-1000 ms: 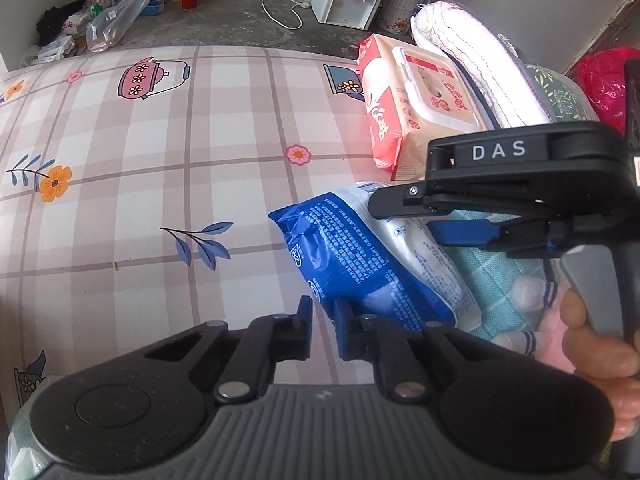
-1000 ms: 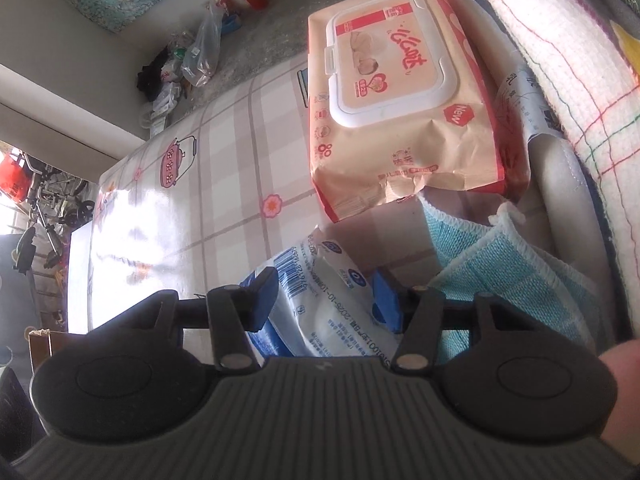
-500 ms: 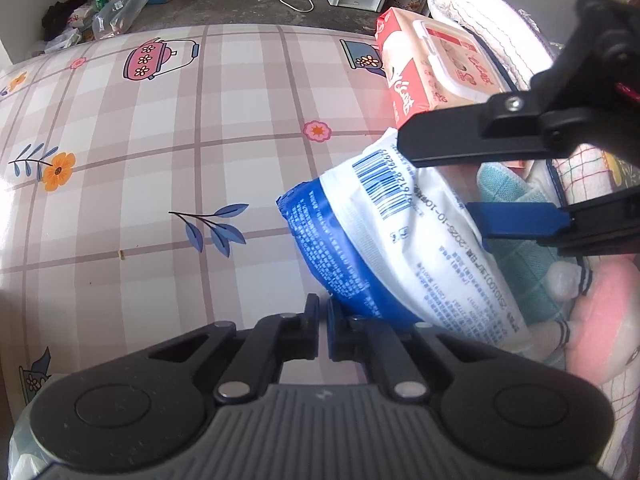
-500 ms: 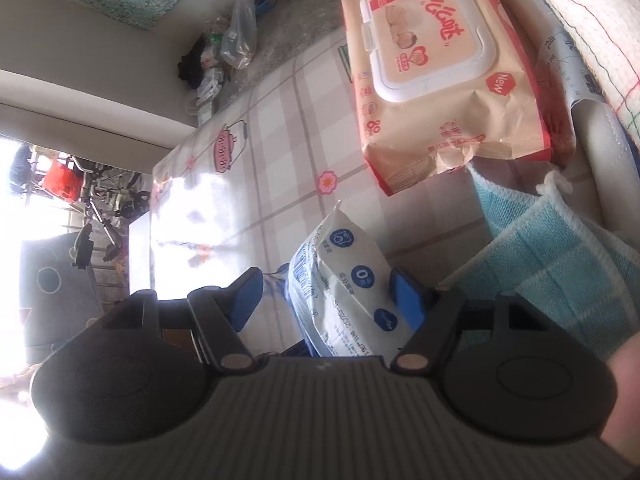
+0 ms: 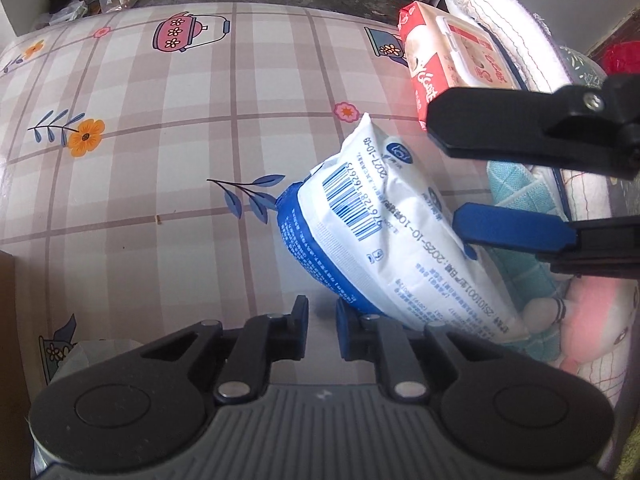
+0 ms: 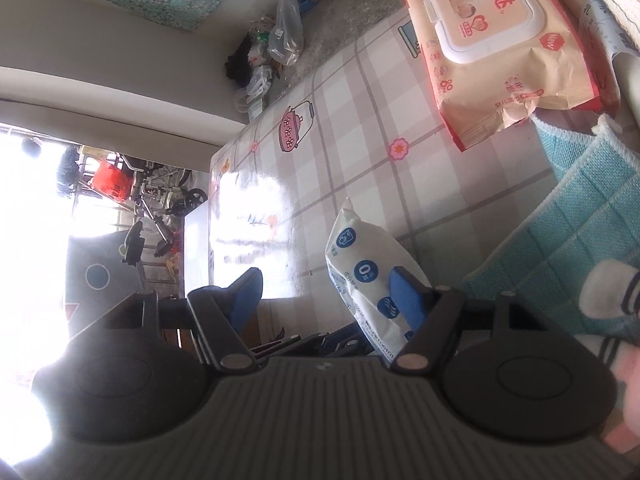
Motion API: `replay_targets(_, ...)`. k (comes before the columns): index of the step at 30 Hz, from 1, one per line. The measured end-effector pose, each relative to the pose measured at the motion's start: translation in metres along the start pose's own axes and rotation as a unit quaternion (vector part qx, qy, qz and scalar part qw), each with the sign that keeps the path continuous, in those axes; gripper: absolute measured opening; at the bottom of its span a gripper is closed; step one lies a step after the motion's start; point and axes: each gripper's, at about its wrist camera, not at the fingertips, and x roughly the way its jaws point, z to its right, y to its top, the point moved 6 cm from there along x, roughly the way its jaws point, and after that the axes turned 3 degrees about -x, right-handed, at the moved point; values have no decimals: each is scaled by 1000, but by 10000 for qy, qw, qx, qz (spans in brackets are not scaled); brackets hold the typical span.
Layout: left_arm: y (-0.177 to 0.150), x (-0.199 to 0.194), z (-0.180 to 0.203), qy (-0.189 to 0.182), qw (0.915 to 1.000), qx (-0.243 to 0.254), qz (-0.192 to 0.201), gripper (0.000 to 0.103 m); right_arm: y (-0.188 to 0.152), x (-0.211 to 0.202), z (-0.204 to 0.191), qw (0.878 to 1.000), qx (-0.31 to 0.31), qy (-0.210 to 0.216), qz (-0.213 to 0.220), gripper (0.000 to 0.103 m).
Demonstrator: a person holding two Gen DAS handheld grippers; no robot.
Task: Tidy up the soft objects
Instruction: 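Lift the wipes pack with the right tool while the left tool steadies it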
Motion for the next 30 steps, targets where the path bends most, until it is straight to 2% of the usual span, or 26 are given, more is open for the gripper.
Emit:
replay_targets(6, -2, 3, 6, -85, 9999, 95, -45, 16, -9, 3, -10, 9996, -60, 269, -99, 70)
replay_targets(8, -5, 2, 7, -227, 9996, 41, -132, 21, -13, 6, -10, 9992, -6, 368, -164, 70)
replay_targets(12, -10, -7, 2, -135, 9997, 190, -42, 41, -17, 12, -5, 9988, 123, 417, -224, 68)
replay_targets(15, -12, -18, -5, -235, 9996, 131, 50, 48, -19, 12, -2, 9985, 171, 480, -178, 68)
replay_targets(21, -13, -41, -12, -328, 9991, 73, 252, 56, -31, 18, -1, 9980, 186, 572, -208, 66)
replay_targets(26, -22, -49, -15, -488, 9986, -99, 199, 60, -42, 23, -5, 9979, 173, 556, -287, 67)
replay_targets(30, -29, -52, -21, -506, 9985, -125, 172, 66, -49, 25, -6, 9964, 353, 663, -393, 68)
